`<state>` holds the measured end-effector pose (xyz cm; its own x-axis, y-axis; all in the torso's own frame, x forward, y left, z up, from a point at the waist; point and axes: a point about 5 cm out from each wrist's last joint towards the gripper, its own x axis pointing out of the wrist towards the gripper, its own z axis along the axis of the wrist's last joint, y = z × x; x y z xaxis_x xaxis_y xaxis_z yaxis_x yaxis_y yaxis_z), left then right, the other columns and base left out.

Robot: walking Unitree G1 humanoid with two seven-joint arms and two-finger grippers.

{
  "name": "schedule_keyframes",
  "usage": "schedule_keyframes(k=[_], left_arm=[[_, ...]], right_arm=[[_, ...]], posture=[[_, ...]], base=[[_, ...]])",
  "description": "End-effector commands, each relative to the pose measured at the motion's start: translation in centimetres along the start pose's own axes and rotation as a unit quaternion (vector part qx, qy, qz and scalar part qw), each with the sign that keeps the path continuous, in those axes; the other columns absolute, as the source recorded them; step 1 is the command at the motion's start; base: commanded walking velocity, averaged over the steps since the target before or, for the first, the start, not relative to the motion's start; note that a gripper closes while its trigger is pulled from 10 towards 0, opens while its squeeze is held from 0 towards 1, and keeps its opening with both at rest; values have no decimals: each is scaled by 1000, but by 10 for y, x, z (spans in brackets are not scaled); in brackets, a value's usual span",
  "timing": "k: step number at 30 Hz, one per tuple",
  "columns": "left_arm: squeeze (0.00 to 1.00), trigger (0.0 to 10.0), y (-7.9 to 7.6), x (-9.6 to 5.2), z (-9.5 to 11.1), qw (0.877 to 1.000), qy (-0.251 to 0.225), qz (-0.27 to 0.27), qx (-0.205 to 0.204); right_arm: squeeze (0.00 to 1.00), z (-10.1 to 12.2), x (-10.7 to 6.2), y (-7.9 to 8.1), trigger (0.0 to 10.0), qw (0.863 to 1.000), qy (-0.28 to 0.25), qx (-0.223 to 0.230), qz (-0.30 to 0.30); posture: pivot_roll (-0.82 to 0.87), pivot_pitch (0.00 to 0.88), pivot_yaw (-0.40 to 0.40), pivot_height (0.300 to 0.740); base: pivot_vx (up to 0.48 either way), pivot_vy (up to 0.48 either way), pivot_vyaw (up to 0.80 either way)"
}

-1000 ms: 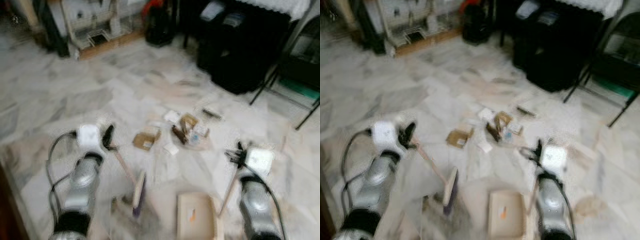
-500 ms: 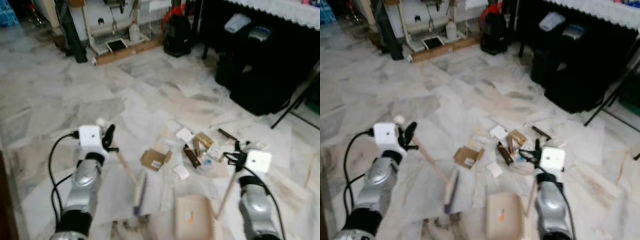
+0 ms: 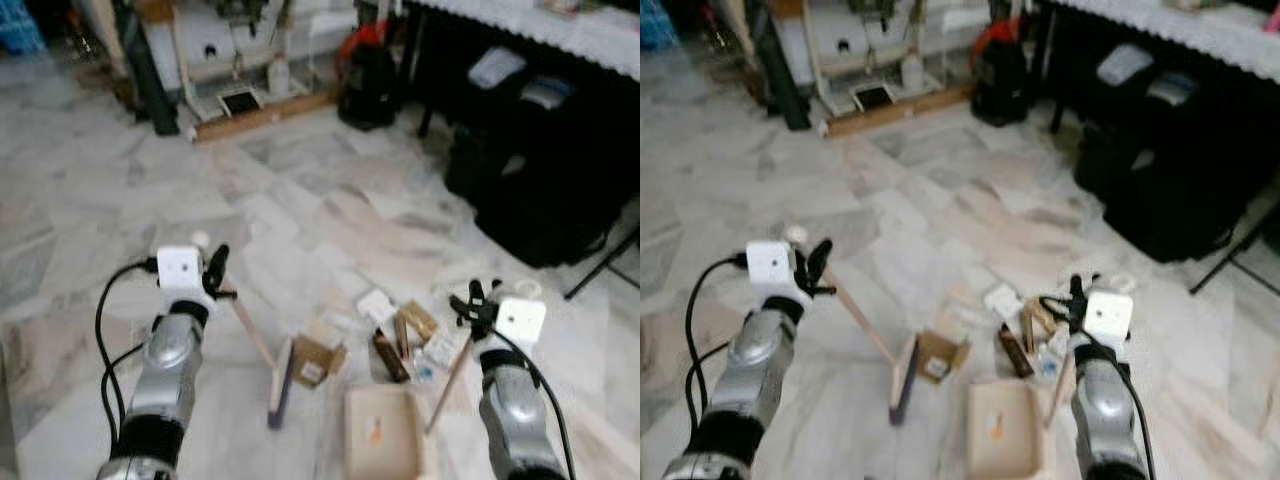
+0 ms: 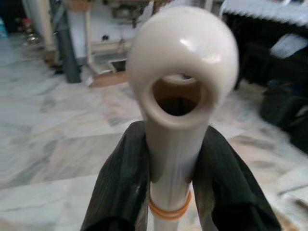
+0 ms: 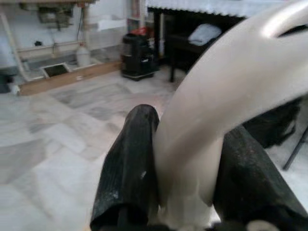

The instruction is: Sweep floor

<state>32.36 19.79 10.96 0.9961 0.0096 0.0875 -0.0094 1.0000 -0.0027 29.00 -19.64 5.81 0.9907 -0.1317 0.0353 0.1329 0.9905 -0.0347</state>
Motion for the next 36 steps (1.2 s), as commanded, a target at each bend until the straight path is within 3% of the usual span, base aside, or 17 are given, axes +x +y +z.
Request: schedule_keyframes(k=[1, 7, 36], left_arm=[[0, 10000, -4, 4, 11, 1000, -28, -5, 7], [0, 10000, -4, 5, 11, 1000, -27, -7, 3], [0, 10000, -4, 4, 9, 1000, -26, -7, 6]], right_arm=[[0, 6, 2, -3, 10000, 1000, -17, 15, -8], [0, 6, 2, -3, 10000, 1000, -15, 14, -6], [0, 2, 0, -2, 10000, 1000, -5, 3, -13]], posture=[[-40, 53, 9, 740], [-40, 53, 9, 740], [-40, 56, 6, 740]], base=[[450, 0, 0], [387, 0, 0], [0, 0, 0]])
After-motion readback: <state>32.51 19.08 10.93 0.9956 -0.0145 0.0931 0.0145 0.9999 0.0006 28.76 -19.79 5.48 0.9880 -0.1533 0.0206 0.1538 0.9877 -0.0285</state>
